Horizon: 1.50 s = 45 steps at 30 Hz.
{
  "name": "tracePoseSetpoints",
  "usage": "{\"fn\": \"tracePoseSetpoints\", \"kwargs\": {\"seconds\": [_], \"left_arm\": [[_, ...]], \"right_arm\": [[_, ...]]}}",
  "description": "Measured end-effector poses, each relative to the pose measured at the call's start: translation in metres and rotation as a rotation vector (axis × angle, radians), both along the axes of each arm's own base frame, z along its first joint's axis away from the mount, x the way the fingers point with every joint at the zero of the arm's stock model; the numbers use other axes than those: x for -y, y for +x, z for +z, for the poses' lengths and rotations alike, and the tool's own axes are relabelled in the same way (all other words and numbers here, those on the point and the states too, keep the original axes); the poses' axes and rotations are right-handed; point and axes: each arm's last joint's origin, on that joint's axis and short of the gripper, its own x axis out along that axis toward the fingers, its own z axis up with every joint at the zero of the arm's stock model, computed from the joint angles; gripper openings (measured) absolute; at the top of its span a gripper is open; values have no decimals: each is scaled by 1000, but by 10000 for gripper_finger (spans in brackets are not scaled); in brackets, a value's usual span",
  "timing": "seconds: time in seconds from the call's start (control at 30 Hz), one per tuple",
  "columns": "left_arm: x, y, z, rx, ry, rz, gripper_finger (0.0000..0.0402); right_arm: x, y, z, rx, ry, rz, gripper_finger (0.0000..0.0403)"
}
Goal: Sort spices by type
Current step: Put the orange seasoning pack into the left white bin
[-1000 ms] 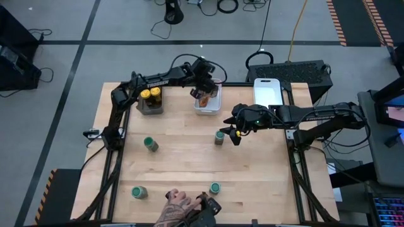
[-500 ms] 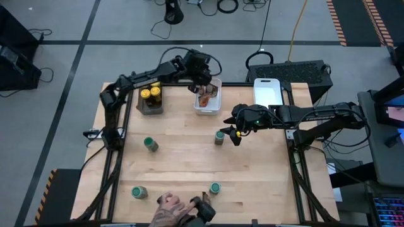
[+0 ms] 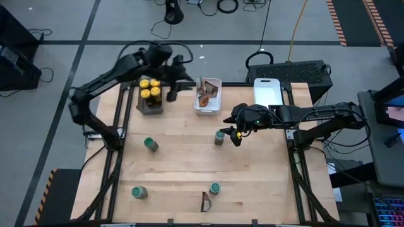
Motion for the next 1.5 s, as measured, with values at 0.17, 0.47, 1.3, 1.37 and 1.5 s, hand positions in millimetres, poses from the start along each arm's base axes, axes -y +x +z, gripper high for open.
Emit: {"fn": "tracePoseSetpoints", "kwargs": {"seconds": [0.17, 0.47, 1.3, 1.37, 1.5], "left_arm": [[48, -15, 10, -64, -190, -72, 162], [145, -5, 6, -265, -527, -75, 162], [303, 83, -105, -692, -1088, 649, 162], [309, 87, -108, -654, -1098, 655, 162], [316, 93, -111, -602, -1149, 690, 162]], "right_arm": [[0, 0, 1, 2, -44, 28, 219], [1, 1, 2, 10, -127, 76, 219], [1, -2, -3, -93, -487, 322, 219], [1, -2, -3, -93, -497, 332, 219], [-1, -2, -3, -83, -493, 390, 219]]}}
